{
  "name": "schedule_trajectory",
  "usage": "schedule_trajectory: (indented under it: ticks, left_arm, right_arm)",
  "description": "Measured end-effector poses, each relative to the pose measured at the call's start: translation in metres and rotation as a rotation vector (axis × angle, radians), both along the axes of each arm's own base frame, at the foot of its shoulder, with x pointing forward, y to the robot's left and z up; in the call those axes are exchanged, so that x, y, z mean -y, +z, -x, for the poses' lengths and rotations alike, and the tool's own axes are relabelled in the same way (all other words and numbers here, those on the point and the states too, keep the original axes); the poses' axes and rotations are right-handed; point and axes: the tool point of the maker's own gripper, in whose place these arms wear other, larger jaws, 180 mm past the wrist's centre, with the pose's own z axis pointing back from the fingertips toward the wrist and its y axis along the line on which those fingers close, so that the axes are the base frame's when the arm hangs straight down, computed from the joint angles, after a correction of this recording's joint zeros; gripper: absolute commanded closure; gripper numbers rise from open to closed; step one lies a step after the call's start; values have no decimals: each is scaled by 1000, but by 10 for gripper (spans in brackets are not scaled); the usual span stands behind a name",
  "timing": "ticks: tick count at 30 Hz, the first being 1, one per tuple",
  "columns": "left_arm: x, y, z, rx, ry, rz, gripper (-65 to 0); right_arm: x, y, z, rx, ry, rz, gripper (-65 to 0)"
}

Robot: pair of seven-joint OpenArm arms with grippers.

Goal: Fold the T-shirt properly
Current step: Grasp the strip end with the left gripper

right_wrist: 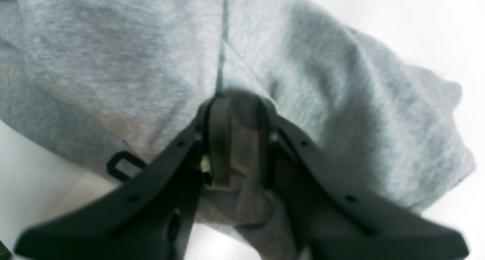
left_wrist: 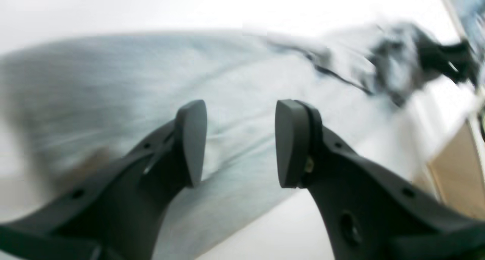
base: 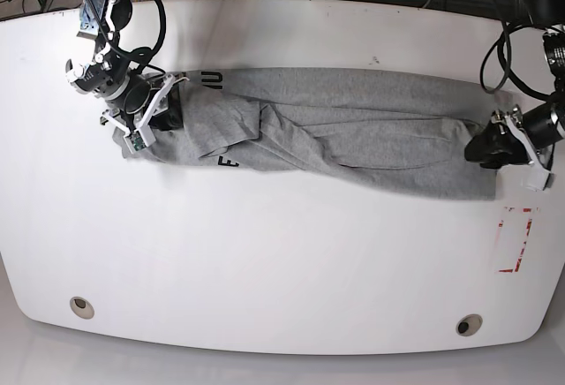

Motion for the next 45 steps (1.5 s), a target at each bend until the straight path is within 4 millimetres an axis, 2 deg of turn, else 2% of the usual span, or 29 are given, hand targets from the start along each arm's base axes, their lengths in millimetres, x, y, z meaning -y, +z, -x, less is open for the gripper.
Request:
schedule_trajectory:
  ticks: [4, 7, 11, 17, 23, 26, 30, 34, 39, 45]
  left_arm:
    - [-13, -20, -4, -64, 47, -20, -279]
    - [-11, -30, -10, -92, 66, 6, -279]
    - [-11, -30, -23, -88, 85, 39, -279]
    - [-11, -17, -36, -45, 92, 57, -281]
    - [-12, -31, -22, -118, 68, 24, -281]
    - [-16, -36, -18, -168, 125, 54, -286]
    - [-25, -44, -13, -247, 238, 110, -356]
    - [-43, -47, -6, -294, 361, 155, -382]
    - [-50, -42, -4, -318, 445, 181, -383]
    - [-37, -33, -12, -314, 478, 225, -383]
  right_arm:
    - [0, 0, 0, 1, 0, -4, -119]
    - [-1, 0, 0, 0, 1, -5, -119]
    - [-2, 0, 0, 1, 1, -8, -119]
    - [-9, -2, 0, -1, -4, -24, -119]
    - [-12, -2, 0, 0, -4, -32, -119]
    - [-13, -3, 0, -1, -4, -33, -119]
    - [-12, -3, 1, -2, -5, -32, -119]
    - [-17, -3, 1, -1, -7, -46, -119]
    - [-18, -3, 1, -1, -7, -49, -119]
    - [-18, -3, 1, -2, -7, -49, -119]
